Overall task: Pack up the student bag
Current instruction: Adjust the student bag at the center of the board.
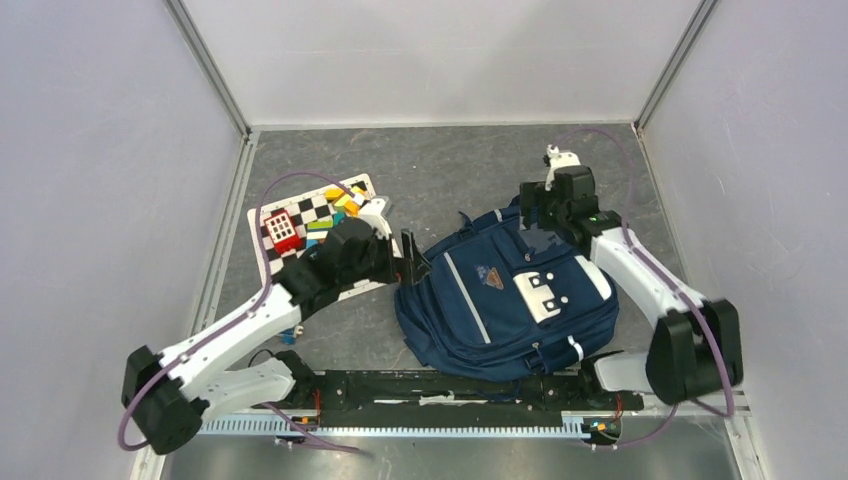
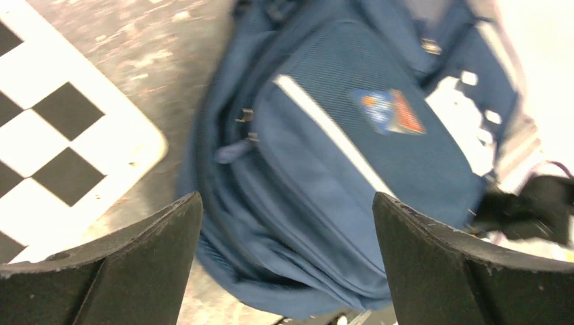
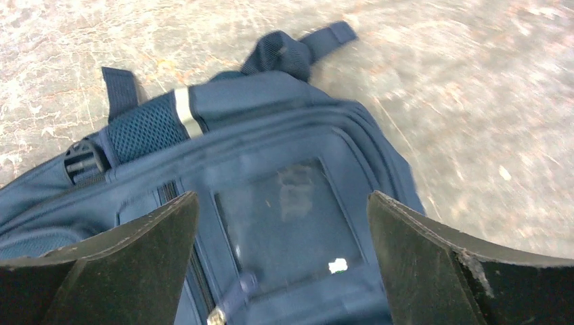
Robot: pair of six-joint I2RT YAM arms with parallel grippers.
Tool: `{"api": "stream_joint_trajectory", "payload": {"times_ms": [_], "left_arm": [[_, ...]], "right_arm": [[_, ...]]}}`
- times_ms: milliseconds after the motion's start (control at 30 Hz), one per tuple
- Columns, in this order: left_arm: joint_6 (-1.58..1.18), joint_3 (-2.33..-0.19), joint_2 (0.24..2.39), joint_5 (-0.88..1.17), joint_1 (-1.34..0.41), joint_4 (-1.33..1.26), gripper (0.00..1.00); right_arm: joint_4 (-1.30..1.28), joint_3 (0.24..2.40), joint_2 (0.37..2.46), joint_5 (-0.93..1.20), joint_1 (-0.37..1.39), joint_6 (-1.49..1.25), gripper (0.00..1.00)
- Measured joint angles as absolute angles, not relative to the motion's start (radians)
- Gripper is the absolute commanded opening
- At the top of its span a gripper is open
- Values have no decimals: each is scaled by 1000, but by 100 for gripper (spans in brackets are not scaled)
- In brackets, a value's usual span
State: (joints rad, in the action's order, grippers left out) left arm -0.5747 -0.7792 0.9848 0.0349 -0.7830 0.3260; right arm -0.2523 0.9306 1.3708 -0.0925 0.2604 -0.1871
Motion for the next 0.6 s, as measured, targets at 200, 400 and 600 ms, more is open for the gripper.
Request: {"api": "stream_joint_trajectory", "payload": {"times_ms": [200,400,600], "left_arm": [[-556,-783,1206,71,-669,308,95],[-532,-789,1386,134,-654,234,67],[-512,-793,1449,156,-646,214,25]], "right_arm": [[-454,854,1056,-204,242,-285,98],[-672,747,805,-282,240,-432,98],[-838,696,692,-291,239,-558,98]]}}
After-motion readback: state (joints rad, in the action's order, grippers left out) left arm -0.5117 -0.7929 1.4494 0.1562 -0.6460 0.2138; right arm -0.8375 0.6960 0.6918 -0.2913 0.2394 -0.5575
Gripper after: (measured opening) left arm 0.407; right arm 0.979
